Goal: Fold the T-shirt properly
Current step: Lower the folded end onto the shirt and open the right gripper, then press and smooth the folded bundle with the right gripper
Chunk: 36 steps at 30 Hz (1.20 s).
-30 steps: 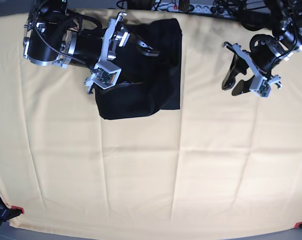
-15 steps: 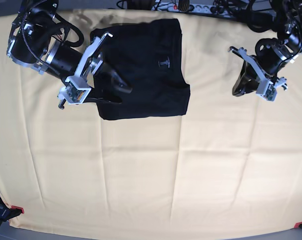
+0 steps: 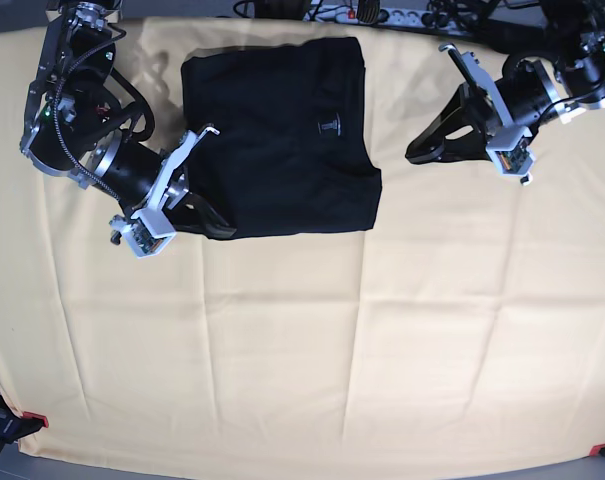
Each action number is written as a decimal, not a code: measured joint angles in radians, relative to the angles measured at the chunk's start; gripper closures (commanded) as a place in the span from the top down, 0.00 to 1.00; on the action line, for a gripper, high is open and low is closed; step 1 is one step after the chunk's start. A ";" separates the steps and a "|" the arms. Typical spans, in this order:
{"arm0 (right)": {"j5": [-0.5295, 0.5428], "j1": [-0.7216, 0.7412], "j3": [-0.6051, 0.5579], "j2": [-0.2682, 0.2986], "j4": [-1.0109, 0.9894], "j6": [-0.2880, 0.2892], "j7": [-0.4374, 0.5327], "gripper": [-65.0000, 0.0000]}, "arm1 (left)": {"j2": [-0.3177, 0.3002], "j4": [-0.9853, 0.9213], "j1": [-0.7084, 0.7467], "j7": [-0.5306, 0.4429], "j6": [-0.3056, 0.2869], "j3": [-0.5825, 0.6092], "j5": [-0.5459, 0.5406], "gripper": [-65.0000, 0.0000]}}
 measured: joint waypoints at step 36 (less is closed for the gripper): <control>-0.322 -0.116 -0.652 0.067 0.000 0.006 0.082 0.00 | 0.000 0.000 0.002 -0.045 0.011 0.004 0.155 0.00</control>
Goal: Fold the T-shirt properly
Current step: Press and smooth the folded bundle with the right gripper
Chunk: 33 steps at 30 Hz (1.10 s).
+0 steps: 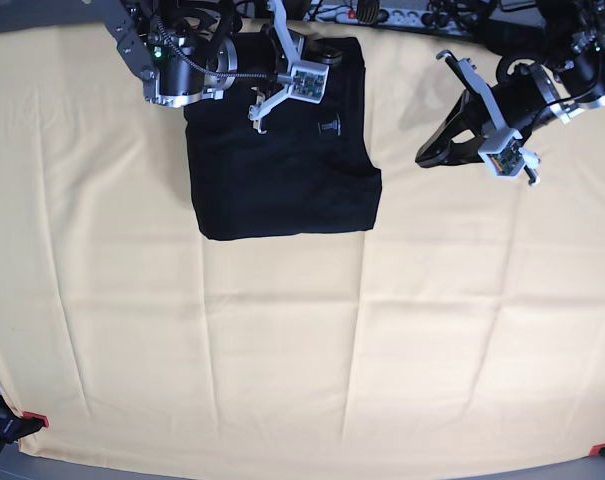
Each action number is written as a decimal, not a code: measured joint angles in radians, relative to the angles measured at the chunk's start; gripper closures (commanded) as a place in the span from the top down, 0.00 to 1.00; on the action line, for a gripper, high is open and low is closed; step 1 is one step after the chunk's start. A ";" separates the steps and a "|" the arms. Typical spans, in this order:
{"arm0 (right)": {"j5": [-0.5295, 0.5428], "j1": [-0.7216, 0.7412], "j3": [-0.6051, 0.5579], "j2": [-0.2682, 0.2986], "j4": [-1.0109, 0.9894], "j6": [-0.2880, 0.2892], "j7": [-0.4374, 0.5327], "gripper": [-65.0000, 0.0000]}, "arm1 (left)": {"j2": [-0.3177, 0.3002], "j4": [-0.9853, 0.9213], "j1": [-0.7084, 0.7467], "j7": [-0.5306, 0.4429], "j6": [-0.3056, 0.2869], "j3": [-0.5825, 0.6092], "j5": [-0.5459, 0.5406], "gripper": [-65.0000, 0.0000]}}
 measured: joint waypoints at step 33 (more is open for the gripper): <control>-0.533 0.185 -0.062 -0.002 -0.167 -0.367 0.269 0.00 | 0.000 0.000 0.000 0.000 0.007 0.000 0.003 0.00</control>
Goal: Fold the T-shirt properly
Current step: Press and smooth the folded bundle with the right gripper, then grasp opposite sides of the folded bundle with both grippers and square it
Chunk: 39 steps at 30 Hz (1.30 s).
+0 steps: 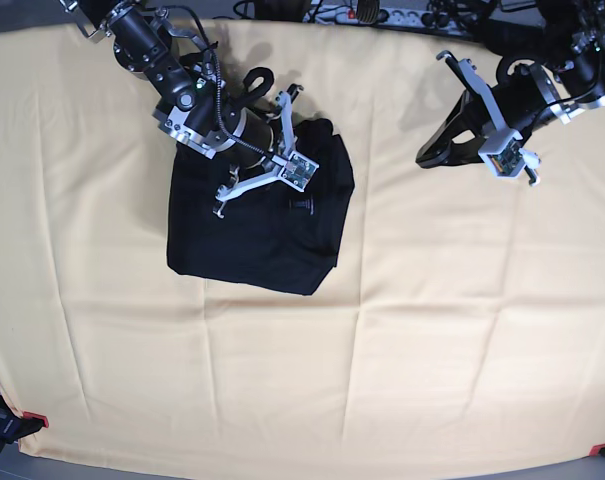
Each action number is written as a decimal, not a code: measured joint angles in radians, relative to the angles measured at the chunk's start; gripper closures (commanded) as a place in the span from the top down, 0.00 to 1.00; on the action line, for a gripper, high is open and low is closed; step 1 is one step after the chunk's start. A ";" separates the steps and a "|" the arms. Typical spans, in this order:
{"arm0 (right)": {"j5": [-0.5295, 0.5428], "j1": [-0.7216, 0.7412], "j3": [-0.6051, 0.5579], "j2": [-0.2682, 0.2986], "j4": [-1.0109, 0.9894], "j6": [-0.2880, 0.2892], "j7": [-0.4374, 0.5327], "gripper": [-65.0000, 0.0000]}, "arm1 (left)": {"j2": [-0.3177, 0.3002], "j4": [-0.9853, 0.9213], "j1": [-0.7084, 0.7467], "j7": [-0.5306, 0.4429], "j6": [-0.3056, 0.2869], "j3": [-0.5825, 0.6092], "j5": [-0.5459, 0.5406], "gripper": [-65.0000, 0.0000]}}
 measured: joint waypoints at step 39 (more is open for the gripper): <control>0.271 0.349 0.311 0.158 -0.333 0.228 0.029 0.00 | -0.093 -0.009 -0.071 -0.139 -0.007 0.485 0.454 0.00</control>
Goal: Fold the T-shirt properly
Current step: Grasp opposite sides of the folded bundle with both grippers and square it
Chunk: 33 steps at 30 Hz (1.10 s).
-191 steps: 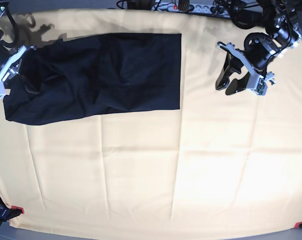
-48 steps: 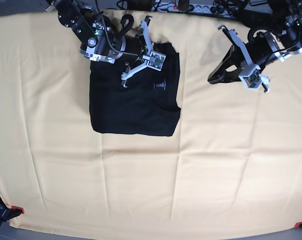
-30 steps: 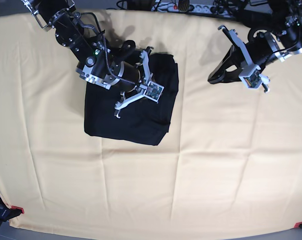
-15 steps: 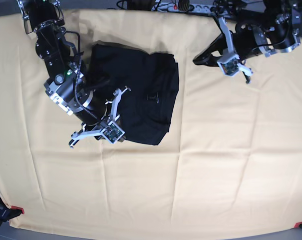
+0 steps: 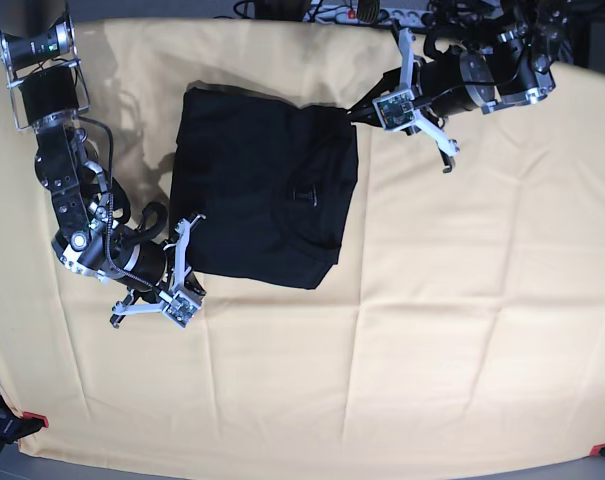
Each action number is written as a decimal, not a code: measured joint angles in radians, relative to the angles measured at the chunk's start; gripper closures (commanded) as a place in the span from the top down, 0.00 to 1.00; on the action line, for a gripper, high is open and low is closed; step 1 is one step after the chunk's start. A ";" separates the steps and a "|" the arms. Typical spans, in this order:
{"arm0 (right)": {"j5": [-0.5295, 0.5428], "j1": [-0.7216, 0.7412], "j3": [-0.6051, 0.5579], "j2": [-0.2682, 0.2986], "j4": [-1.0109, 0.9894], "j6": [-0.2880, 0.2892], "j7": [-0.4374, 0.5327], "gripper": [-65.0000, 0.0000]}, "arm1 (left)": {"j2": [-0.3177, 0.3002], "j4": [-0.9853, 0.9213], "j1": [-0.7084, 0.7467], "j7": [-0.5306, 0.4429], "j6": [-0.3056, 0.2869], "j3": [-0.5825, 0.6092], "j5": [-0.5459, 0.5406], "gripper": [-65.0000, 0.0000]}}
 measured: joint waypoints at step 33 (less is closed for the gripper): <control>0.116 -0.095 0.000 0.003 -0.070 0.136 -0.114 0.00 | -0.058 -0.228 -0.179 -0.100 0.049 0.248 0.174 0.00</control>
